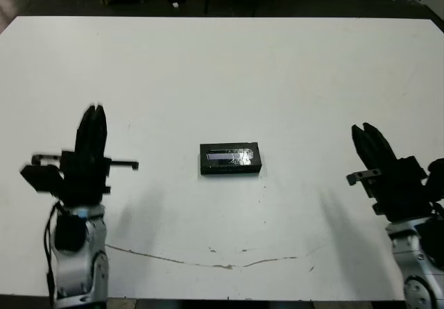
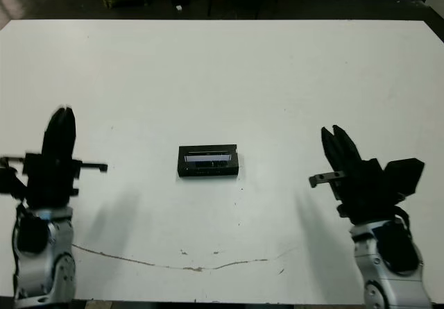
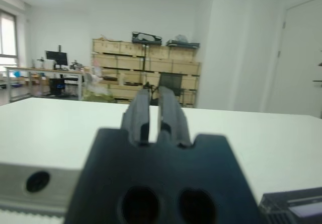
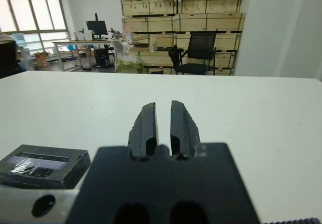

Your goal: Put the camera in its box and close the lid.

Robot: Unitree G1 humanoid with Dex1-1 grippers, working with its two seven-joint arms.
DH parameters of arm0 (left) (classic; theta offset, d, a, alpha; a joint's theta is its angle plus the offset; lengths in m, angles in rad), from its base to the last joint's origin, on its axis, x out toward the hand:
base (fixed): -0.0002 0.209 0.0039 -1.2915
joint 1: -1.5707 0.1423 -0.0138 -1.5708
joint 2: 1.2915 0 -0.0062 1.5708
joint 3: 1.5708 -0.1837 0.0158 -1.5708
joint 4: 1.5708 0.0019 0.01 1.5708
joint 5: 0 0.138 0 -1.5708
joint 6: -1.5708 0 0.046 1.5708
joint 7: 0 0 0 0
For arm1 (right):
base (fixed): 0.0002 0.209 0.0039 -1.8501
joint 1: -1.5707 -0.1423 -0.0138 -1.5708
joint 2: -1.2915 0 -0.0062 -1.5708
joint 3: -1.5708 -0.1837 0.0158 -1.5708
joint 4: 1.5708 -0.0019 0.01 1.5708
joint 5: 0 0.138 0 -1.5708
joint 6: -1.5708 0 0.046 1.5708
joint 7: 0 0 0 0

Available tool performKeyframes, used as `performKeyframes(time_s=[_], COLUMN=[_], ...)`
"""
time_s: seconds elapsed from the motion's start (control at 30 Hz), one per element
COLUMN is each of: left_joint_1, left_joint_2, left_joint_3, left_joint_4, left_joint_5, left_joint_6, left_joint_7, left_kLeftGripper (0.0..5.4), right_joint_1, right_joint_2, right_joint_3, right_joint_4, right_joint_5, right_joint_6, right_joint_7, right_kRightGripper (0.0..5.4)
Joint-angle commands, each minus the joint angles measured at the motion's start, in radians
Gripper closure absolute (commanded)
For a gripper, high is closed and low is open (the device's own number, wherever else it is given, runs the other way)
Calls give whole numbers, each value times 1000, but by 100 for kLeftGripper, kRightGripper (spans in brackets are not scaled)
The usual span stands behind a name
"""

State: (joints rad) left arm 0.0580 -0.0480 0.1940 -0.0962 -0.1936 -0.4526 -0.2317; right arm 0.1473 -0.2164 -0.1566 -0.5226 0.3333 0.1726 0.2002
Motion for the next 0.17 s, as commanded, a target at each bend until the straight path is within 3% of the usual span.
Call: performKeyframes(time_s=[0.03, 0.17], left_joint_1=[22, 15], left_joint_2=[-3, 7], left_joint_3=[-13, -25], left_joint_4=[43, 44], left_joint_5=[0, -10], left_joint_6=[-23, -9], left_joint_7=[13, 22], left_kLeftGripper=[538, 538], right_joint_1=[2, -1], right_joint_2=[10, 18], right_joint_3=[5, 1], right_joint_4=[23, 48], right_joint_5=[-6, 19], right_joint_6=[-16, -37], right_joint_7=[7, 27], right_kRightGripper=[540, 540])
